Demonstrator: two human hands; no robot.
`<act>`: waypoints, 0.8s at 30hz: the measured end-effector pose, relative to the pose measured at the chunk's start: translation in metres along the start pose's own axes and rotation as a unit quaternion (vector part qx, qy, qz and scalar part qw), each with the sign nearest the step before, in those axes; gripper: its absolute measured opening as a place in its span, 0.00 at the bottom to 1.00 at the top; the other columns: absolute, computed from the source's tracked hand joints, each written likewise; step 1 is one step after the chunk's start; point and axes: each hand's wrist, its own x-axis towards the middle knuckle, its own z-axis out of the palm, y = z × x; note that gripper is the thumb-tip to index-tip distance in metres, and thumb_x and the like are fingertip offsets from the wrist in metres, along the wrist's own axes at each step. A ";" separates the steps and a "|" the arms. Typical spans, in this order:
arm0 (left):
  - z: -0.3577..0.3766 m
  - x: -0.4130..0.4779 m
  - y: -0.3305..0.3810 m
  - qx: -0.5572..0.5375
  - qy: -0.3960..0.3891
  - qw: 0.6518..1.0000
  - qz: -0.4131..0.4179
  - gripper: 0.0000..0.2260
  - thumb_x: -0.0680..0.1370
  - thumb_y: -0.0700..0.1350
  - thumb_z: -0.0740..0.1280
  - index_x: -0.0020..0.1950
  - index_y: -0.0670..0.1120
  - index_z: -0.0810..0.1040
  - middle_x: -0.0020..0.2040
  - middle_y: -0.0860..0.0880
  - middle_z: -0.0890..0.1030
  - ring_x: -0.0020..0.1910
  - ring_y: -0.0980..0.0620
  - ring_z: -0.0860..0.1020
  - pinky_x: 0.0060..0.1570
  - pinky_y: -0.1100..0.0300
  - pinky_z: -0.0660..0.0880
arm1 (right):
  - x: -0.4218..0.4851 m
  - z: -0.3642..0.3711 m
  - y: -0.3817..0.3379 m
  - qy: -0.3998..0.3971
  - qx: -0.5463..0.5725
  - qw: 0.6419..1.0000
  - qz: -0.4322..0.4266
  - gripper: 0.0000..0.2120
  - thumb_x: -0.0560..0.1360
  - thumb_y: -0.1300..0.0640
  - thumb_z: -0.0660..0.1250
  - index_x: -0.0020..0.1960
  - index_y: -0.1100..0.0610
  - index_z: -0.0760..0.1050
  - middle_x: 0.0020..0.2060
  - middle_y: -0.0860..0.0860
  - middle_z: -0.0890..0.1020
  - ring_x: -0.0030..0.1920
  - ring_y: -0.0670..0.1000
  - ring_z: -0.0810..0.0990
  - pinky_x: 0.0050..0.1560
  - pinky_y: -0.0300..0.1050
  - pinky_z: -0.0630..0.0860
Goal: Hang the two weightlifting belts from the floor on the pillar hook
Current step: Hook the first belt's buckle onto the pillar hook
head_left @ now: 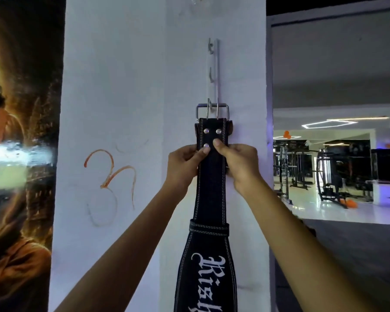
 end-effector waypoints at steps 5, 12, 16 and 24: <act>-0.020 -0.035 -0.021 -0.035 -0.044 0.996 -0.063 0.04 0.76 0.38 0.71 0.49 0.40 0.83 0.40 0.46 0.86 0.39 0.51 0.84 0.39 0.57 0.80 | -0.037 -0.009 0.029 -0.004 0.007 1.000 0.007 0.09 0.69 0.53 0.77 0.36 0.58 0.84 0.41 0.61 0.87 0.47 0.64 0.86 0.51 0.62 0.82; -0.033 -0.087 -0.061 -0.060 -0.030 0.994 -0.089 0.07 0.76 0.37 0.71 0.52 0.39 0.85 0.47 0.40 0.87 0.47 0.45 0.85 0.48 0.55 0.81 | -0.099 -0.024 0.078 -0.009 0.043 0.999 0.027 0.07 0.72 0.61 0.75 0.49 0.62 0.84 0.43 0.57 0.88 0.45 0.57 0.87 0.49 0.50 0.84; -0.030 -0.101 -0.065 -0.066 -0.006 0.994 -0.088 0.10 0.75 0.38 0.71 0.56 0.37 0.83 0.50 0.39 0.86 0.49 0.44 0.85 0.51 0.54 0.81 | -0.119 -0.025 0.089 0.015 0.077 0.997 0.020 0.05 0.74 0.62 0.73 0.49 0.59 0.84 0.41 0.52 0.88 0.43 0.51 0.87 0.46 0.43 0.82; -0.033 -0.118 -0.061 -0.091 0.054 0.987 -0.118 0.13 0.77 0.45 0.71 0.58 0.41 0.82 0.50 0.44 0.86 0.51 0.49 0.84 0.54 0.51 0.80 | -0.129 -0.025 0.094 0.095 0.020 0.995 -0.002 0.20 0.72 0.50 0.75 0.57 0.63 0.82 0.51 0.55 0.87 0.53 0.51 0.85 0.60 0.52 0.80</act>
